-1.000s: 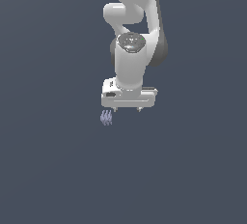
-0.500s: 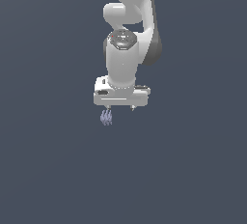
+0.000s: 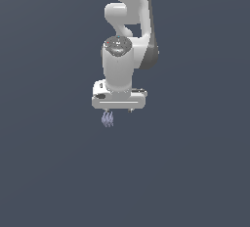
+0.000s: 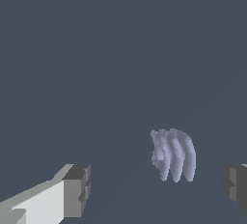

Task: Pick up the object and move it to a goal position.

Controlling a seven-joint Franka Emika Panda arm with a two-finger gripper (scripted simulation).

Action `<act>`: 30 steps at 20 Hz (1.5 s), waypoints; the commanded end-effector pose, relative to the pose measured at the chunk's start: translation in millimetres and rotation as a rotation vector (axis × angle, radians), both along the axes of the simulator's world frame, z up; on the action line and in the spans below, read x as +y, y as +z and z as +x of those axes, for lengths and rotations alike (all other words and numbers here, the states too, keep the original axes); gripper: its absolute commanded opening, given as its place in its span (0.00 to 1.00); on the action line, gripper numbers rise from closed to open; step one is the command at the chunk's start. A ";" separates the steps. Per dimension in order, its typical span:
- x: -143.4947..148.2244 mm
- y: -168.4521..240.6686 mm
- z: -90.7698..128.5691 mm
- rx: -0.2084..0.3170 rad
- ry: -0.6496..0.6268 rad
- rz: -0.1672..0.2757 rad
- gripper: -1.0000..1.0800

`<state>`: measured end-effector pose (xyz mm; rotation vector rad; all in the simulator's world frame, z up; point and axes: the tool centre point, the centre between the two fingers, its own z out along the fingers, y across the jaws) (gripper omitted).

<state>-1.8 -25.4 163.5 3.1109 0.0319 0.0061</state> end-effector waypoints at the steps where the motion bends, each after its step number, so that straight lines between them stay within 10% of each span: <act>1: -9.9 -11.6 -4.5 0.002 0.006 0.005 0.96; 30: -62.3 -113.9 -39.2 0.005 0.042 0.030 0.96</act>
